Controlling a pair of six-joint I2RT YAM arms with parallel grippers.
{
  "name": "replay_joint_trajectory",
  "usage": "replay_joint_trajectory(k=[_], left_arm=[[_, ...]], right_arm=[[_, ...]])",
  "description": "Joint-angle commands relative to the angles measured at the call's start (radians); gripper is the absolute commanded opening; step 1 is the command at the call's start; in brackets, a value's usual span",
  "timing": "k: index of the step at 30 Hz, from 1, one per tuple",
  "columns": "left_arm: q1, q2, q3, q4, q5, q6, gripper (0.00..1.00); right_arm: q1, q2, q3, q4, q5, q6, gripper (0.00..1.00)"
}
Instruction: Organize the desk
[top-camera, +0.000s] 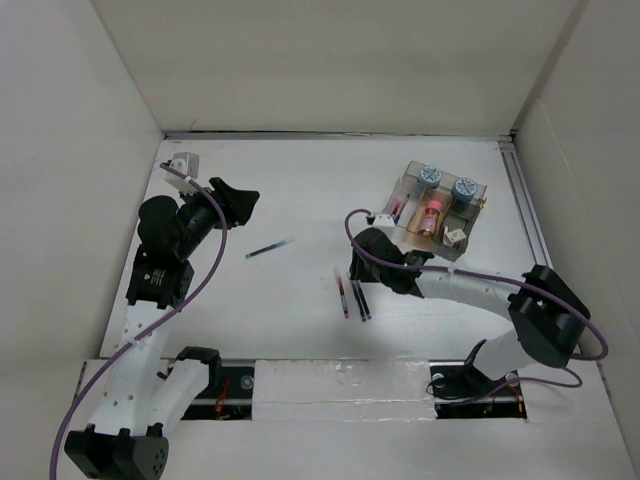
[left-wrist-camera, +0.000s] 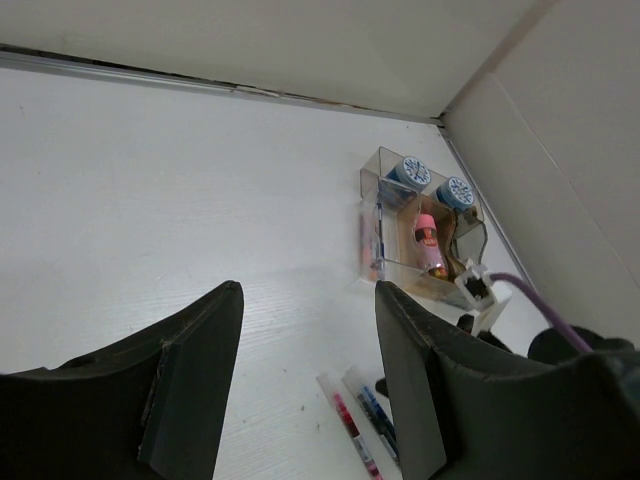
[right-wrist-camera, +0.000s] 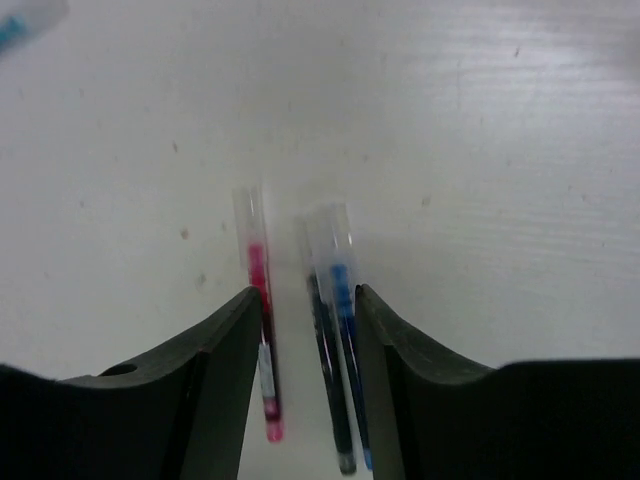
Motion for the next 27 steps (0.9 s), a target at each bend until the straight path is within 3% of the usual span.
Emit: replay_joint_trajectory(k=[1,4,12,23,27], left_arm=[[0.004,0.001,-0.002,0.048,0.018,0.0,0.51],[0.004,-0.004,-0.002,0.052,0.019,-0.002,0.51],[0.004,0.001,-0.004,0.054,0.027,-0.005,0.52],[0.004,-0.01,-0.004,0.052,0.027,-0.005,0.52],[0.004,-0.014,-0.004,0.052,0.025,-0.003,0.51]], right_arm=[[0.059,-0.055,-0.052,-0.08,0.005,-0.004,0.49],[0.102,-0.066,-0.097,-0.095,-0.003,0.026,0.47],[0.131,-0.049,-0.141,-0.101,0.005,0.104,0.29],[0.15,0.077,-0.077,-0.124,0.019,0.098,0.29],[0.15,0.114,-0.052,-0.137,0.082,0.121,0.03]])
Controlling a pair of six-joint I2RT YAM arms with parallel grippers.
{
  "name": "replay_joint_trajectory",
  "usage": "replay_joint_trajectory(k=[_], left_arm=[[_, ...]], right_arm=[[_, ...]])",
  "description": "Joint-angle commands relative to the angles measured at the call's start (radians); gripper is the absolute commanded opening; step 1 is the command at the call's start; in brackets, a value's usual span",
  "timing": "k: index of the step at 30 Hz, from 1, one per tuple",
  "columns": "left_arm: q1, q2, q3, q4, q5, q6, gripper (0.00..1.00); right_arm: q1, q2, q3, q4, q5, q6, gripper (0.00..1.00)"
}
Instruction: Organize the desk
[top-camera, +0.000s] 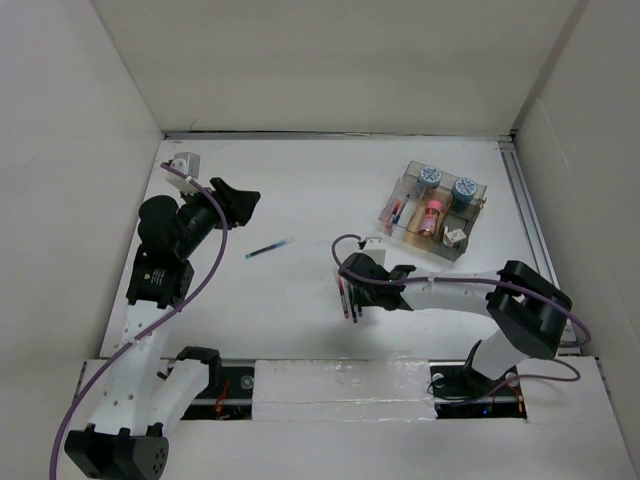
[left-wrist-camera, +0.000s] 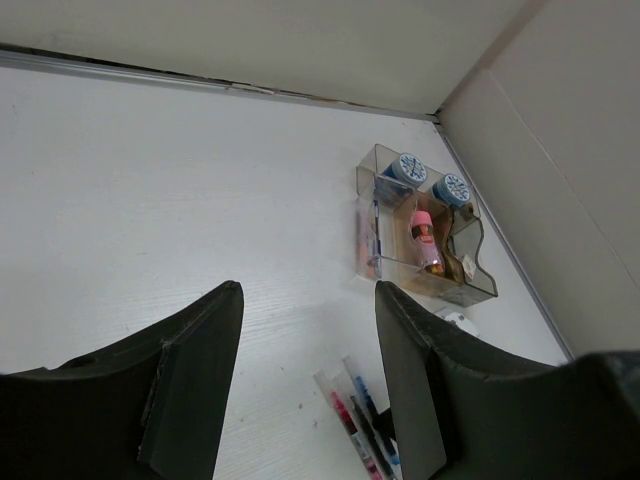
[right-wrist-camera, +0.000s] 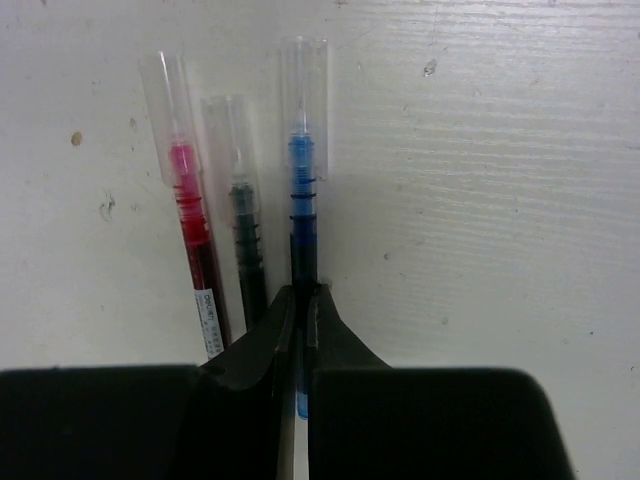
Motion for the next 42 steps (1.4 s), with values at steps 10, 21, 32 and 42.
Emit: replay_joint_trajectory(k=[10,21,32,42], left_arm=[[0.004,-0.013,-0.007,0.058,0.025,-0.007,0.51],[0.004,-0.016,-0.01,0.06,0.026,-0.007,0.52],[0.004,0.003,-0.005,0.055,0.026,-0.004,0.52],[0.004,0.007,-0.004,0.055,0.017,-0.001,0.52]], right_arm=[[-0.155,-0.119,0.157,0.036,0.121,-0.055,0.0],[-0.529,0.029,0.386,0.168,0.023,-0.08,0.0],[-0.634,0.094,0.346,0.219,-0.012,-0.037,0.1],[-0.571,-0.032,0.265,0.244,-0.078,-0.037,0.32]])
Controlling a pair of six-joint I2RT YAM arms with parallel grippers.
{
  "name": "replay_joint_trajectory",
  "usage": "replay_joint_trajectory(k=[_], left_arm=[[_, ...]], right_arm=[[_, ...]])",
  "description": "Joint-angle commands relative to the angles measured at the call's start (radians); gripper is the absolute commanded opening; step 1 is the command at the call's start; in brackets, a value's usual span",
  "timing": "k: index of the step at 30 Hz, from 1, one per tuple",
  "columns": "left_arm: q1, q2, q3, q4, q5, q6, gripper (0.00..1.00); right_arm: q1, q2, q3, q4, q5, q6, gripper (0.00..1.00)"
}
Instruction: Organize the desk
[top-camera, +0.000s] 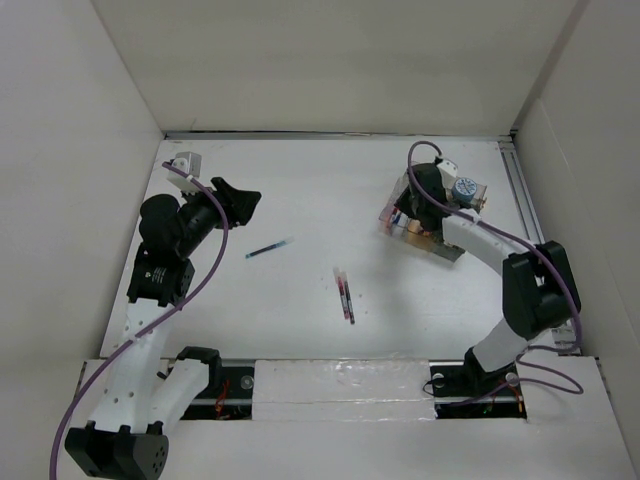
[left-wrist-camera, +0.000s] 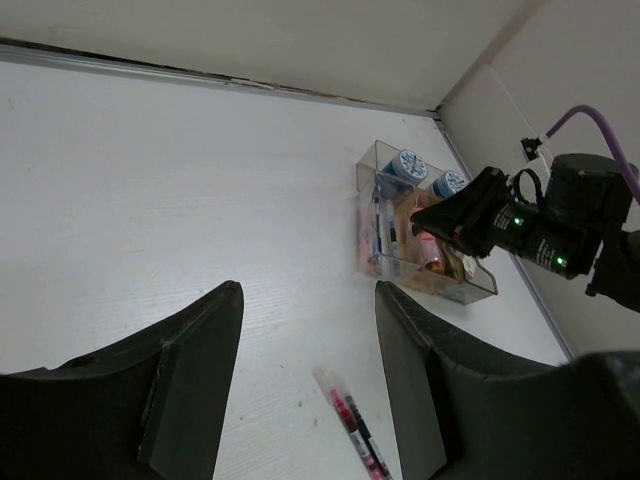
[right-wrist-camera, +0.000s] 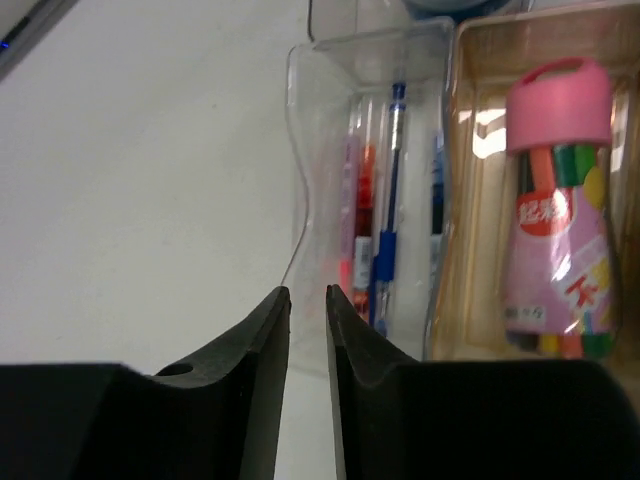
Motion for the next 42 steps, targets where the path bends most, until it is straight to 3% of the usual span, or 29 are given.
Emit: replay_joint_trajectory(k=[1,3,7,11,12,16,22,30,37,38,39,42], left_arm=[[0.004,-0.002,-0.002,0.052,0.012,0.0,0.52],[0.004,-0.011,-0.003,0.05,0.012,0.0,0.52],[0.004,-0.011,-0.003,0.05,0.005,0.001,0.52],[0.004,-0.017,-0.003,0.056,0.014,-0.002,0.52],[0.004,-0.014,-0.003,0.055,0.011,0.0,0.52],[0.004,-0.019,-0.007,0.056,0.012,0.0,0.52],[0.004,-0.014,-0.005,0.055,0.009,0.0,0.52],[0.004,-0.011,-0.005,0.053,0.011,0.0,0.52],[0.004,-0.014,-0.007,0.053,0.014,0.0,0.52],[0.004,-0.016,-0.005,0.055,0.012,0.0,0.52],[0.004,-0.017,-0.007,0.053,0.012,0.0,0.52],[0.004,-0.014,-0.005,0.052,0.011,0.0,0.52]], right_arm=[[0.098,-0.123,-0.055,0.077,-0.026,0.003,0.25],[0.152,-0.156,-0.121,0.077,-0.037,-0.012,0.03],[0.318,-0.228,-0.238,0.041,-0.046,-0.024,0.0],[0.476,-0.208,-0.292,-0.04,-0.004,-0.008,0.19],[0.532,-0.2,-0.296,-0.054,0.032,0.009,0.32],[0.629,-0.151,-0.306,-0.061,0.063,0.026,0.4],[0.671,-0.073,-0.28,-0.083,0.102,0.071,0.36],[0.671,-0.059,-0.277,-0.095,0.142,0.086,0.19],[0.671,0.038,-0.249,-0.101,0.113,0.081,0.22],[0.671,0.048,-0.244,-0.109,0.118,0.083,0.19],[0.671,0.051,-0.238,-0.12,0.125,0.092,0.08],[0.671,-0.013,-0.234,-0.135,0.177,0.091,0.0]])
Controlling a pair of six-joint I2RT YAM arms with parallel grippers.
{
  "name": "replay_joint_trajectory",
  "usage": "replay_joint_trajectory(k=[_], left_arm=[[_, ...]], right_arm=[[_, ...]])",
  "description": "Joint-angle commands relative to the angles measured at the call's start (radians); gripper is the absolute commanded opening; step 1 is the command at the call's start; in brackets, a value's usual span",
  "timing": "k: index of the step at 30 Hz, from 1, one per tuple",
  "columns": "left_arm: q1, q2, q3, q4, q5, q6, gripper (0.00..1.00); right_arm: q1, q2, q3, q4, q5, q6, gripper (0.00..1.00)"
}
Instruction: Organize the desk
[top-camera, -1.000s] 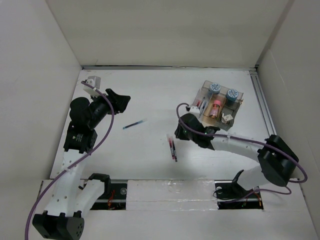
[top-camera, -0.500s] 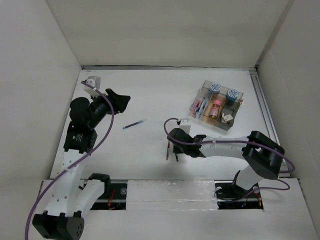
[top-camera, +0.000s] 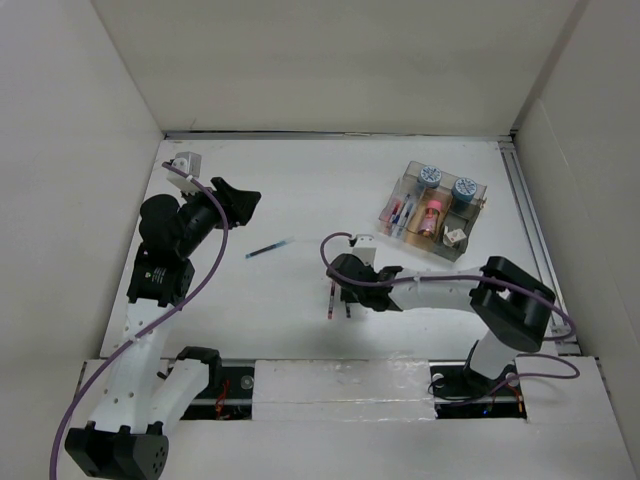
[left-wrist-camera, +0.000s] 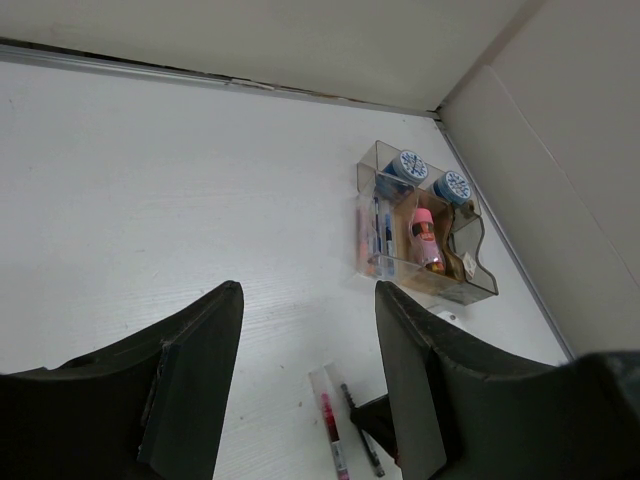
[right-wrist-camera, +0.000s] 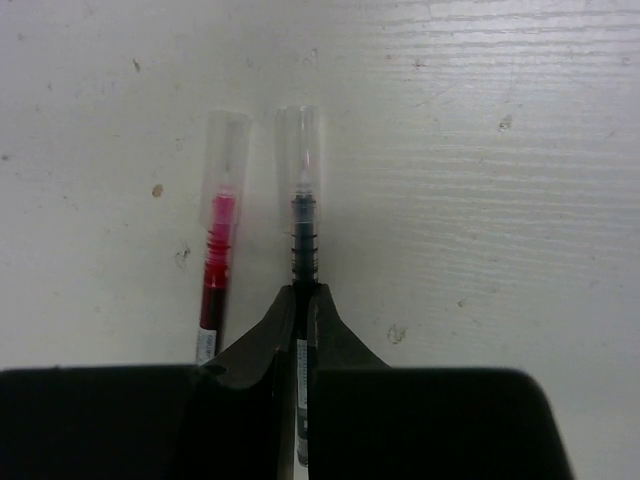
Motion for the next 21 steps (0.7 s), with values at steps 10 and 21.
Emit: replay_joint_trajectory(k=[10,21], left_arm=[[0.004,-0.024,-0.008,0.058,0.02,-0.003,0.52],[0.004,-0.032,-0.011,0.06,0.029,-0.005,0.52]], right_arm=[[-0.262,-0.288,0.051,0.08,-0.041,-0.111,0.0],[-0.608,-0.11,0.231,0.187,-0.115,-0.105,0.0]])
